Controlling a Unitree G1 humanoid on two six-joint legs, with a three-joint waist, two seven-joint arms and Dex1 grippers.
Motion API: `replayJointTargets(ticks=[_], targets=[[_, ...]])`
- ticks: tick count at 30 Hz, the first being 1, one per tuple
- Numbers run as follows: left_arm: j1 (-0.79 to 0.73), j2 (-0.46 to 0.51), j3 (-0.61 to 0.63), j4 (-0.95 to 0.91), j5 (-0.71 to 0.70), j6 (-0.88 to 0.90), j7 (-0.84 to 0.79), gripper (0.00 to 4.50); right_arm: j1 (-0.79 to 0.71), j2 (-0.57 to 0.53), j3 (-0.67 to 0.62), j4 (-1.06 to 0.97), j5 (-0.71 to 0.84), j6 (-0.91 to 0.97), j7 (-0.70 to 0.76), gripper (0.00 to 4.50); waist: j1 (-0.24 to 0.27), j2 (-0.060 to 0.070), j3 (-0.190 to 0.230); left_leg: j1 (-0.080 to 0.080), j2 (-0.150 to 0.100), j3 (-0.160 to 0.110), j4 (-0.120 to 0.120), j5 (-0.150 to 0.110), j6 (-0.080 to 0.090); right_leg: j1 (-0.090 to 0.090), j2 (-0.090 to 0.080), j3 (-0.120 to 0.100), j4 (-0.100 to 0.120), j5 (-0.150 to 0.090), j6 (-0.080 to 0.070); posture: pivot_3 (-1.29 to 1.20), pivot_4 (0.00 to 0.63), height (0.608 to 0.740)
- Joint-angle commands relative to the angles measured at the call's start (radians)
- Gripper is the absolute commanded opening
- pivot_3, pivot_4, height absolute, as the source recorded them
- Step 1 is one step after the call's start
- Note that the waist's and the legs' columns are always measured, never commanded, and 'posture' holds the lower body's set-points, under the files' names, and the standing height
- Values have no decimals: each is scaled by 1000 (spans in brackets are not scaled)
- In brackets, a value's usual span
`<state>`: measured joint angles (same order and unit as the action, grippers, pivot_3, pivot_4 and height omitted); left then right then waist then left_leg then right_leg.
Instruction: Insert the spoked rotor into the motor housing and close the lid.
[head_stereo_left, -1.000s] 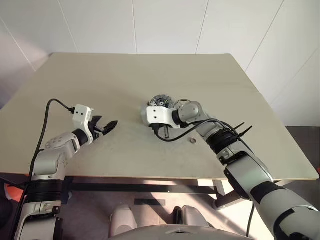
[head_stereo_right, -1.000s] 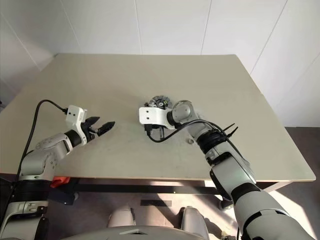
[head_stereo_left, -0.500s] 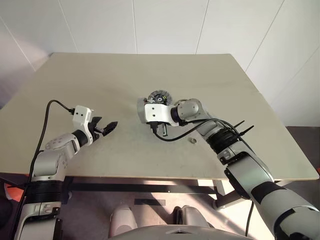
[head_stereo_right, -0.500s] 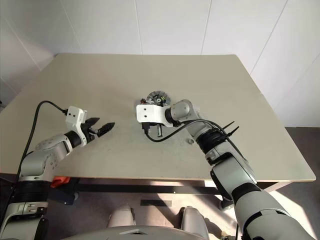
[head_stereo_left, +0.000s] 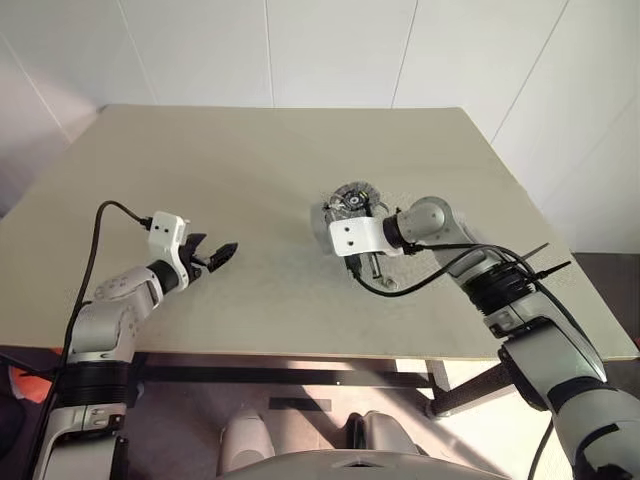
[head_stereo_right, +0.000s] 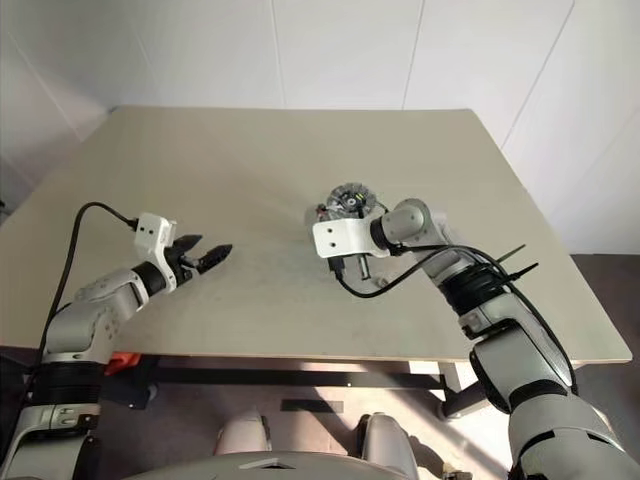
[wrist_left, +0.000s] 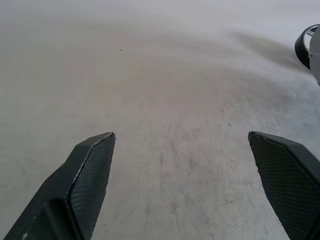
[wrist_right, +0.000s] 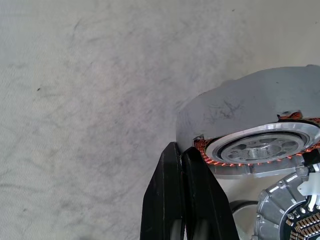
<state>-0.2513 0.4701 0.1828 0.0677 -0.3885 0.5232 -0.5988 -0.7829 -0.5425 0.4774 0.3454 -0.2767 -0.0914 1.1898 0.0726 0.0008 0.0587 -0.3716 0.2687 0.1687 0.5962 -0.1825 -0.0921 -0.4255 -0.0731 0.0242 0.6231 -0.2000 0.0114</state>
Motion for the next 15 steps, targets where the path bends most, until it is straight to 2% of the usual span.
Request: replayJointTargets(ticks=[1,14,15], targets=[[-3,1,6,-15,0,-23,-1,4500,-2,-36,-24,-75,7,-22,12,28,-1,0,0,0,0,0,0,0,1,0,0,0,0,0,0,0,0,740],[-13,9,10,-9,1,-21,-5,4500,33,27,-3,-177,30,92,42,28,-1,0,0,0,0,0,0,-1,1,0,0,0,1,0,0,0,0,740],[-14,10,11,-9,1,-20,-4,4500,33,31,-1,-176,34,97,49,210,-1,0,0,0,0,0,0,-1,1,0,0,0,1,0,0,0,0,740]])
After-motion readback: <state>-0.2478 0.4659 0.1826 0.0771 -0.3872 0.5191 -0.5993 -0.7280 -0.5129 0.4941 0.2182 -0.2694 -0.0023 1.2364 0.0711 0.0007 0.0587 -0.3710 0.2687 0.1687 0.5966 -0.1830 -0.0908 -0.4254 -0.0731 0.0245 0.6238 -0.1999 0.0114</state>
